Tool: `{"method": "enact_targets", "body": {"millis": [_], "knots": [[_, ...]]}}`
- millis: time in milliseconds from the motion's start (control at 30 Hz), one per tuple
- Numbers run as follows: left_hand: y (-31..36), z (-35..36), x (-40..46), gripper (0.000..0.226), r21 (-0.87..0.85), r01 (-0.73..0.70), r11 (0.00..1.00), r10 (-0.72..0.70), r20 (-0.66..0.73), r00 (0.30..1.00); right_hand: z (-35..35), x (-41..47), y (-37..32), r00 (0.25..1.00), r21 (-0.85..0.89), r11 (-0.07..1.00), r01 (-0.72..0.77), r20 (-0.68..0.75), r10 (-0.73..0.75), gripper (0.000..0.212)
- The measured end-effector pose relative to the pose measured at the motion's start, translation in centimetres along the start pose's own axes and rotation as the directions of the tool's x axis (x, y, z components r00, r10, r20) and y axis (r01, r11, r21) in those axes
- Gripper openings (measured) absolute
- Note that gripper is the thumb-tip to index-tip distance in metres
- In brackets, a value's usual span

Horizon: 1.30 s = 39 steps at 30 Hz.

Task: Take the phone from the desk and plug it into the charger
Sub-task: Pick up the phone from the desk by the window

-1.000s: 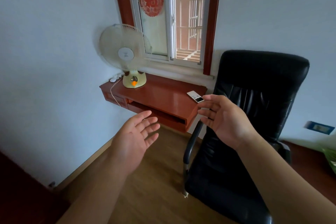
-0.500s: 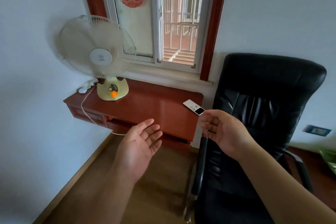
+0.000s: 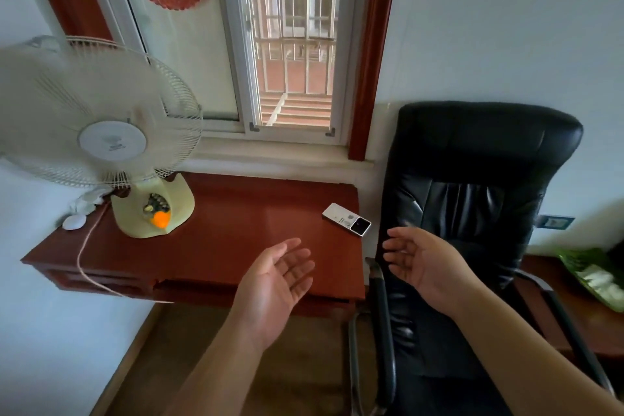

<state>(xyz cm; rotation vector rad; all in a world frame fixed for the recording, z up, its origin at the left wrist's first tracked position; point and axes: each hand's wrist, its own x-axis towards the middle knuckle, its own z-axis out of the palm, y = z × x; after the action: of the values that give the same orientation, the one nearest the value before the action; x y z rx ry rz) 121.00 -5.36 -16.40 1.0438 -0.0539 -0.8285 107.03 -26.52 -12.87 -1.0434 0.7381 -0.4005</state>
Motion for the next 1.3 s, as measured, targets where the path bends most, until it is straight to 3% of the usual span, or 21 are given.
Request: {"method": "enact_targets", "body": {"millis": [300,667,900,1100,1300], "knots": [[-0.9,2.4,13.4,0.029,0.11,0.149,0.983,-0.147,-0.028,0.989,-1.6,15.1,2.4,0.973,0.063,0.991,-0.118,-0.19,0.128,0.024],[-4.2,4.3,31.6,0.027,0.26,0.368,0.893,-0.316,-0.222,0.922,-7.8,32.6,6.2,0.888,0.021,0.934,-0.356,-0.304,0.345,0.018],[-7.2,4.7,37.0,0.026,0.309,0.475,0.824,-0.402,-0.273,0.874,-9.4,37.6,8.6,0.852,-0.052,0.897,-0.44,-0.339,0.399,0.012],[-8.5,4.2,39.6,0.027,0.303,0.53,0.792,-0.457,-0.282,0.844,-8.9,40.5,10.4,0.831,-0.212,0.832,-0.513,-0.366,0.419,0.015],[-9.3,3.4,40.3,0.027,0.326,0.573,0.752,-0.503,-0.276,0.819,-8.3,42.3,11.8,0.85,-0.235,0.84,-0.489,-0.347,0.397,0.014]]}}
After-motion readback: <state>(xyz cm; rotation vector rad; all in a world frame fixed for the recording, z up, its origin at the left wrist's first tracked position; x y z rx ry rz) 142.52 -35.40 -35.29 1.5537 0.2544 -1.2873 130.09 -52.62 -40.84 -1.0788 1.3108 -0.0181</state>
